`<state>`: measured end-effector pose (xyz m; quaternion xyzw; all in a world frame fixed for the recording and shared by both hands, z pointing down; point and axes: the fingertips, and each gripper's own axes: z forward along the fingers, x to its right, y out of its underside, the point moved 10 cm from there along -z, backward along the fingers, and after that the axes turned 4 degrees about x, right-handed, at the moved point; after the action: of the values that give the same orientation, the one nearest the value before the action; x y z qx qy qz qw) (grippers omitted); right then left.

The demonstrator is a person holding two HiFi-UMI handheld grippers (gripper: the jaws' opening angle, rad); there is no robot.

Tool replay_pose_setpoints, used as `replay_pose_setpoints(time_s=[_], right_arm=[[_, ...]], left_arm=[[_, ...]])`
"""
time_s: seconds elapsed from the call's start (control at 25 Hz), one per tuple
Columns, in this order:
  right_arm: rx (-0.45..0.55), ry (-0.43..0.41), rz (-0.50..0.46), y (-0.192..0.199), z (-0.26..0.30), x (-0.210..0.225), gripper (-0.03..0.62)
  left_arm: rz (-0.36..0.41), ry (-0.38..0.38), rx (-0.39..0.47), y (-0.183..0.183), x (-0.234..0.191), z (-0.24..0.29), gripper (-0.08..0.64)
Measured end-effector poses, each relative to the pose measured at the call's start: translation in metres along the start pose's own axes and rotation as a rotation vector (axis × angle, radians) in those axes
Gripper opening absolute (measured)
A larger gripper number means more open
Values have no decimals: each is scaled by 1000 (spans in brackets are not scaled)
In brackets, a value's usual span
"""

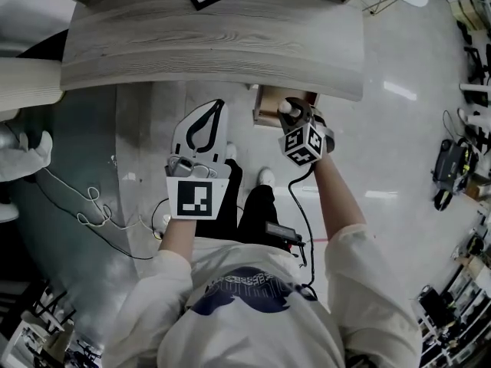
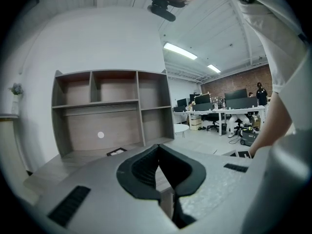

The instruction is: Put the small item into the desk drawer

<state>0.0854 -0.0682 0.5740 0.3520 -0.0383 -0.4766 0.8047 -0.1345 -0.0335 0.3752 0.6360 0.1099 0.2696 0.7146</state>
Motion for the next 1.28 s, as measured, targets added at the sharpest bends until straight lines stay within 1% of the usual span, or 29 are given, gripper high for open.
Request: replay_pose_setpoints(time_s=[0.16, 0.28, 0.4, 0.56, 0.76, 0.92, 1.0, 1.16, 1.28], right_arm=[[-38, -37, -33, 9, 16, 0, 123], [-68, -67, -56, 16, 28, -1, 123], [-90, -91, -73, 21, 39, -2, 123], [-134, -127, -102, 30, 50, -6, 123], [-179, -160, -101, 41, 63, -8, 123], [-201, -191, -127, 45, 72, -13, 123], [-212, -206, -134, 46, 75, -14, 123], [-230, -217, -147, 49, 82, -15, 123], [-251, -229, -162, 51, 87, -18, 123]], left_arm=[[-58, -22, -21, 10, 2, 7, 8], [-59, -27, -13, 14, 1, 15, 8], [-90, -41, -11, 19, -1, 22, 8], [-104, -51, -3, 23, -4, 34, 8], [-127, -48, -1, 29, -6, 50, 8], [-131, -40, 4, 33, -8, 57, 8], [-124, -31, -7, 35, -8, 60, 8], [-139, -26, -25, 40, -7, 65, 9], [-128, -24, -19, 42, -10, 68, 8]])
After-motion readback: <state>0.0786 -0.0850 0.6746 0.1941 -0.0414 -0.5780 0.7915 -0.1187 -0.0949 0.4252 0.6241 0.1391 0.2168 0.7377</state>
